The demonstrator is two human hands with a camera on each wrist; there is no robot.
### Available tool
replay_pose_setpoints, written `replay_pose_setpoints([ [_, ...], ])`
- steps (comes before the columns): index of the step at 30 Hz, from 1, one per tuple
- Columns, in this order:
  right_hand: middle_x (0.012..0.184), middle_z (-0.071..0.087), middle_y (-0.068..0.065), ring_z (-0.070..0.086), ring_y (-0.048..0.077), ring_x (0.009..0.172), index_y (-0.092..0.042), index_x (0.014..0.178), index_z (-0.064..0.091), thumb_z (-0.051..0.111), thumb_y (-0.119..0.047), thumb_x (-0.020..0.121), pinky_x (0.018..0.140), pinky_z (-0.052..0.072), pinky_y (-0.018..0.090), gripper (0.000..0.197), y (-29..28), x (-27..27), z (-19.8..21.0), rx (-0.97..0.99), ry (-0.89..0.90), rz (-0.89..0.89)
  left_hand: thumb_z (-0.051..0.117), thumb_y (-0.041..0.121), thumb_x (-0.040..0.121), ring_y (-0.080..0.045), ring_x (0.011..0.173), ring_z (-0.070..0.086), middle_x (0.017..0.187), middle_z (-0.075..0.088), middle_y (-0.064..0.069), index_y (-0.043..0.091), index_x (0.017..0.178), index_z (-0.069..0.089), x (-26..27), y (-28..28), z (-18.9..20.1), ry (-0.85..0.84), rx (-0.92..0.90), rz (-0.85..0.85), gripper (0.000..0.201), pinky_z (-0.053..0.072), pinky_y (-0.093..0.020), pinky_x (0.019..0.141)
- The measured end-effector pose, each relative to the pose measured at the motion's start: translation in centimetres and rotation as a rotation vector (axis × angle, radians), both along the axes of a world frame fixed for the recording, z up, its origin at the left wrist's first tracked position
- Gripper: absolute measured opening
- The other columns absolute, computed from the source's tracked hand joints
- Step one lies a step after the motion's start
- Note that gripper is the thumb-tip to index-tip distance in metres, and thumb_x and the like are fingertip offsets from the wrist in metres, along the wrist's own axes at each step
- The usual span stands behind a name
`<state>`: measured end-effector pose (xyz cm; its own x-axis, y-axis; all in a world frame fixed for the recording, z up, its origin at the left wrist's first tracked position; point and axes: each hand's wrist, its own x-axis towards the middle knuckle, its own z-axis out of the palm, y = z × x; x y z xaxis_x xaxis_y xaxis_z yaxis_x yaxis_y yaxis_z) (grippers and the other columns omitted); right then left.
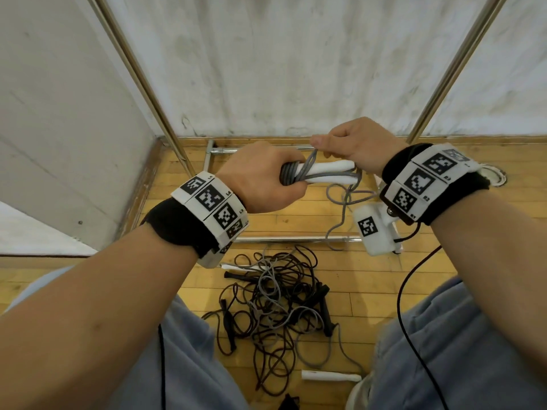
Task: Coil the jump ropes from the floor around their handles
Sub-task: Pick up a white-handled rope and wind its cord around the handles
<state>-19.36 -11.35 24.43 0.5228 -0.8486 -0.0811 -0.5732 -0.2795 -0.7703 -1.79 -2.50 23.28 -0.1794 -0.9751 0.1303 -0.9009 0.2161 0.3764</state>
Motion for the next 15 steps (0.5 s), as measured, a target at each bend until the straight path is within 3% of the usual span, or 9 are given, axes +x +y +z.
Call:
replay_pose_setpoints([
  [3,0.043,0.039,-0.01,0.033,0.007,0.039,-0.02,0.056,0.054,0.058,-0.047,0.086,0.041,0.028,0.014,0.041,0.1,0.0,-0.1,0.165,-0.109,0.047,0.057,0.042,0.077,-0.007,0.057,0.052,0.06,0.055,0.007,0.025,0.086,0.063,0.0,0.5,0.5,0.146,-0.049,-0.017,0.02,0.033,-0.018,0.049],
  [5,0.043,0.042,-0.009,0.033,0.006,0.038,-0.016,0.07,0.055,0.047,-0.03,0.097,0.044,0.027,0.018,0.031,0.4,0.5,-0.5,0.358,-0.259,0.06,0.059,0.04,0.078,-0.007,0.053,0.048,0.055,0.05,0.008,0.026,0.079,0.058,-0.1,0.6,0.8,0.27,-0.096,0.012,0.014,0.029,-0.015,0.046],
  [8,0.045,0.035,-0.008,0.025,0.006,0.038,-0.017,0.064,0.038,0.033,-0.017,0.099,0.047,0.018,0.023,0.035,1.3,1.9,-1.3,0.469,-0.303,0.069,0.06,0.04,0.08,-0.008,0.05,0.048,0.057,0.053,0.002,0.018,0.076,0.059,-0.2,0.5,1.1,0.428,-0.112,0.102,0.022,0.037,-0.022,0.049],
  [11,0.057,0.031,-0.002,0.021,0.01,0.042,-0.018,0.065,0.036,0.03,-0.029,0.098,0.043,0.018,0.022,0.036,2.3,2.8,-1.7,0.456,-0.261,0.064,0.057,0.038,0.08,-0.028,0.059,0.056,0.073,0.064,-0.017,0.003,0.085,0.061,-0.5,0.5,1.4,0.54,-0.095,0.153,0.036,0.047,-0.043,0.056],
  [13,0.059,0.038,-0.004,0.028,0.007,0.039,-0.016,0.072,0.044,0.025,-0.037,0.1,0.041,0.023,0.019,0.04,2.8,3.1,-1.9,0.327,-0.23,0.045,0.056,0.038,0.08,-0.029,0.057,0.055,0.075,0.065,-0.018,-0.001,0.088,0.06,-0.8,0.5,1.6,0.618,-0.086,0.174,0.039,0.048,-0.044,0.055],
  [15,0.066,0.044,-0.006,0.039,0.005,0.047,-0.016,0.086,0.051,0.024,-0.034,0.102,0.049,0.031,0.023,0.036,3.3,3.6,-2.2,0.113,-0.255,-0.015,0.055,0.036,0.081,-0.023,0.05,0.053,0.072,0.062,-0.016,-0.004,0.09,0.058,-1.0,0.2,1.8,0.726,-0.072,0.202,0.041,0.044,-0.036,0.047],
])
